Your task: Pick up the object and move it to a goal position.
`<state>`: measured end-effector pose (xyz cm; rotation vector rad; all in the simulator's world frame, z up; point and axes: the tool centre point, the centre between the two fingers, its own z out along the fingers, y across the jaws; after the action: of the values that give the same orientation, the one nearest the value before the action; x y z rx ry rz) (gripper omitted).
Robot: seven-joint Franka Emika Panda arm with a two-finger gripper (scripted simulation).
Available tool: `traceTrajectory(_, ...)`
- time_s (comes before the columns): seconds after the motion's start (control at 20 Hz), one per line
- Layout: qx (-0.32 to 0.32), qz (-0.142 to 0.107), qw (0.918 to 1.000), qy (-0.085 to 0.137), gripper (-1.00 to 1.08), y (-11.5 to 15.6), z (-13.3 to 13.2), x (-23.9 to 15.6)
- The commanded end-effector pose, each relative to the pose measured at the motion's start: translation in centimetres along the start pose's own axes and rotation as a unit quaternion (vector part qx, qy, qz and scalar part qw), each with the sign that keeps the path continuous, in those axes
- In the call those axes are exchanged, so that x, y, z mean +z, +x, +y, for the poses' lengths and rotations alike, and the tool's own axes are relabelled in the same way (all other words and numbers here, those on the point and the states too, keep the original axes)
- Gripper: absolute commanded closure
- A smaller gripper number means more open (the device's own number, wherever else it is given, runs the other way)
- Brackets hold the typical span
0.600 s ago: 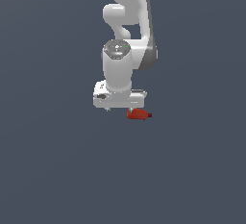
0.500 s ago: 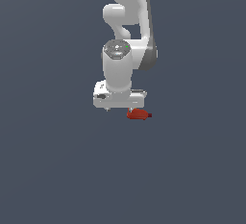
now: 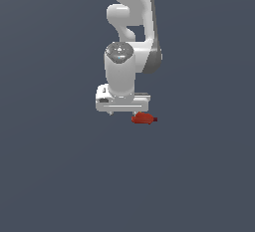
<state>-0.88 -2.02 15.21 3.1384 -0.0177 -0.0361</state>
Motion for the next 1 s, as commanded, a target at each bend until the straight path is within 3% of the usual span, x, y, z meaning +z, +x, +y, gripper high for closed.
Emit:
traceTrajectory(0.0, -0.003, -0.001, 1.0000, 0.000, -1.00, 0.0, -0.1, 0.1)
traceTrajectory(0.6, -0.075, -0.018, 0.9970, 0.010, -1.00, -0.3, -1.2, 1.3)
traceTrajectory(0.95, -0.161, -0.038, 0.9860, 0.025, -1.00, -0.6, -2.6, 2.7)
